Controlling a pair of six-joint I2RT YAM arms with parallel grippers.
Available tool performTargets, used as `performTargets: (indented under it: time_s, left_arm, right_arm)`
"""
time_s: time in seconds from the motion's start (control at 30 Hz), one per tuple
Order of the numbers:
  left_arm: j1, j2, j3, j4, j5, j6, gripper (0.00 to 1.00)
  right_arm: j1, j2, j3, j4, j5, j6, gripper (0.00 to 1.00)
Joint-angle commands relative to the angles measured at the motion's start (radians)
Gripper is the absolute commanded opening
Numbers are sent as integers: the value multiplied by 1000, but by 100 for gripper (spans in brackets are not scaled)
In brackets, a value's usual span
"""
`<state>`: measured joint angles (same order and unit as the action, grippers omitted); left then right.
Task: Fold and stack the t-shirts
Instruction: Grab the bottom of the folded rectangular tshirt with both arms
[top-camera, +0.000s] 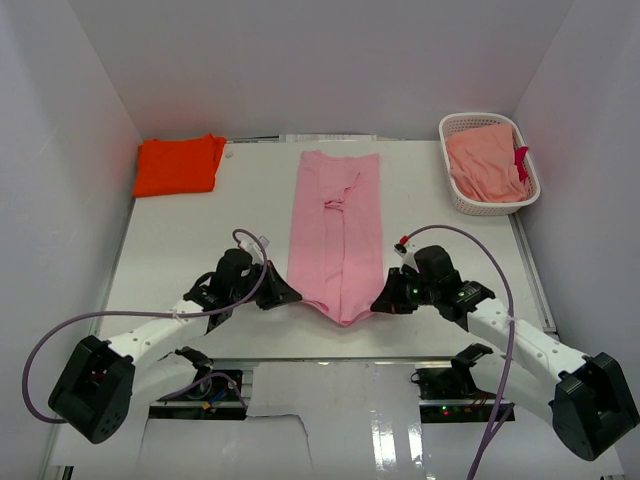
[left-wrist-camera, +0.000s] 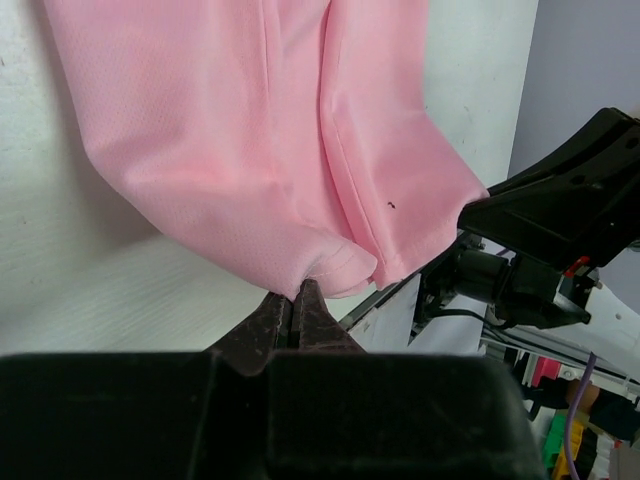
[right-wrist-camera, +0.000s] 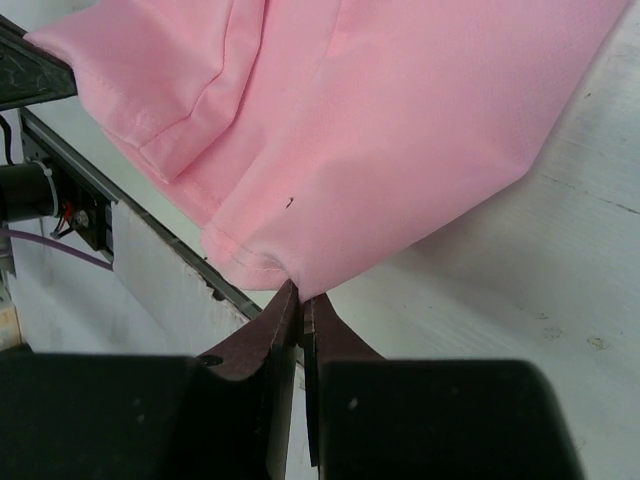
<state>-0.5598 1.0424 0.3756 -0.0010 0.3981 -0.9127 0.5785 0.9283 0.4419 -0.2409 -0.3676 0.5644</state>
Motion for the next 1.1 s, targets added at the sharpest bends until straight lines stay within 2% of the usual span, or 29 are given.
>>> performTargets:
  time_s: [0.0,0.47,0.73,1.07]
  left_arm:
    - [-5,13,48,-16,-28,20,0]
    - [26,117,175,-20,-70,77,0]
    - [100,182,236,-7,-22,107,0]
    - [147,349,365,67,24,143,0]
  right_arm:
    - [6,23,64,-8,16,-31,8]
    - [-72,152,187,-9,24,-118,8]
    - [-121,231,268,-12,-4,-162,8]
    - [-157,362,379,-8,-19,-213,8]
